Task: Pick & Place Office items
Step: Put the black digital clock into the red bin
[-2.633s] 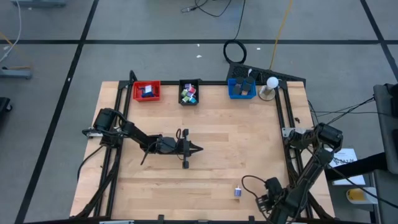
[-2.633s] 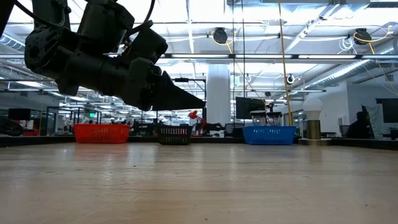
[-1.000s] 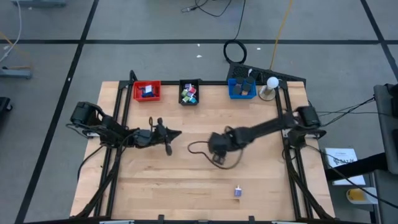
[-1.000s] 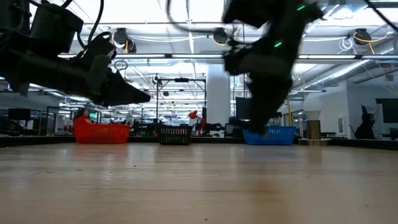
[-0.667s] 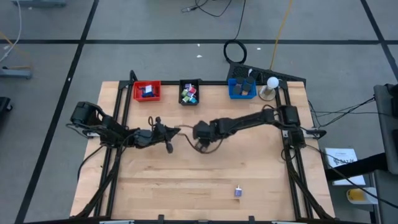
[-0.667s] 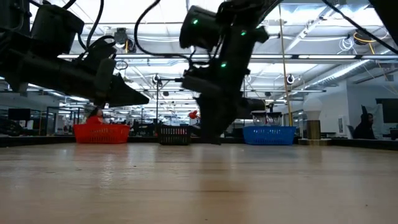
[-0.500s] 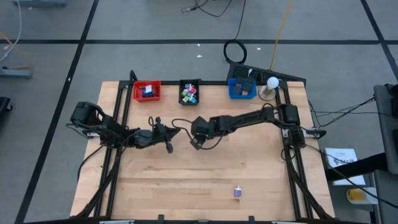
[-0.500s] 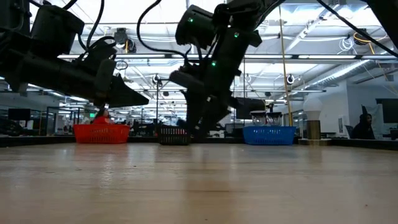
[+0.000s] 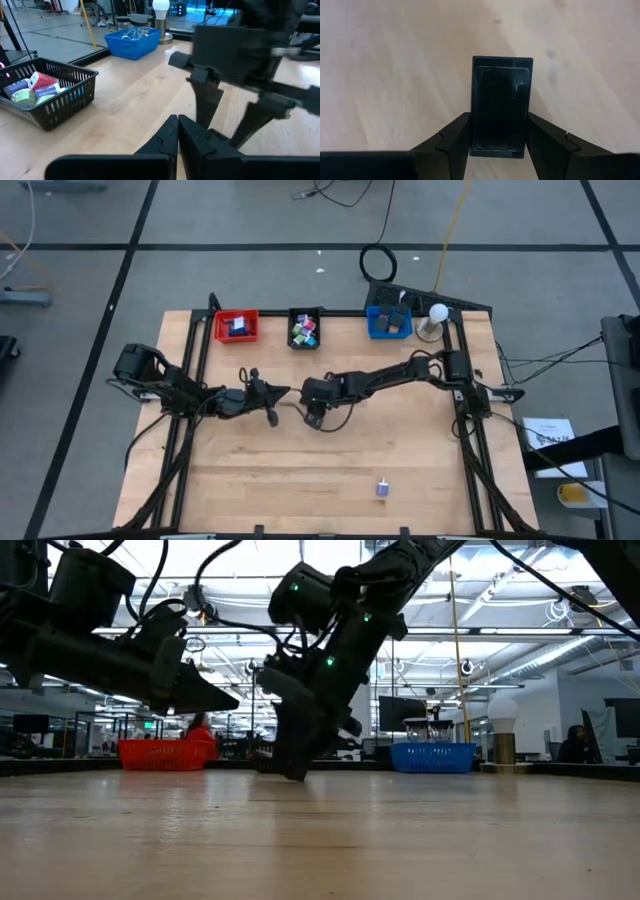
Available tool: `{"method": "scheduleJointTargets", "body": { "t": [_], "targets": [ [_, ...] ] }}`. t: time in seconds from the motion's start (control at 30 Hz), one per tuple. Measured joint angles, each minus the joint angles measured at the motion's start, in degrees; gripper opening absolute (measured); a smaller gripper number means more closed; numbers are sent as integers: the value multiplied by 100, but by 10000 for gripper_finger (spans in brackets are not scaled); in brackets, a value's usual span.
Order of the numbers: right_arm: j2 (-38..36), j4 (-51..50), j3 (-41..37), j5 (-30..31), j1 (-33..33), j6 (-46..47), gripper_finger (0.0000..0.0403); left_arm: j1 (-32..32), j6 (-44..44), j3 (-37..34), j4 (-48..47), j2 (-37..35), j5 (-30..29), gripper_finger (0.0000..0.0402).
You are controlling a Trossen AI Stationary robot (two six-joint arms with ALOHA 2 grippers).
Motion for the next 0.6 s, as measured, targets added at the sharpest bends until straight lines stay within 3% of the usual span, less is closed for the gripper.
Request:
{"method": "scheduleJointTargets", "body": {
  "t": [0.2, 0.43, 0.6],
  "targets": [
    [0, 227, -11, -16, 158, -1547, 164, 0, 1, 2, -23, 0, 0, 12],
    [-2, 359, -11, 44, 332, -2125, 197, 2, 1, 2, -54, 0, 6, 17],
    [-45, 350, -11, 722, 474, -2354, 239, 2, 29, 2, -89, 0, 9, 25]
  ]
}}
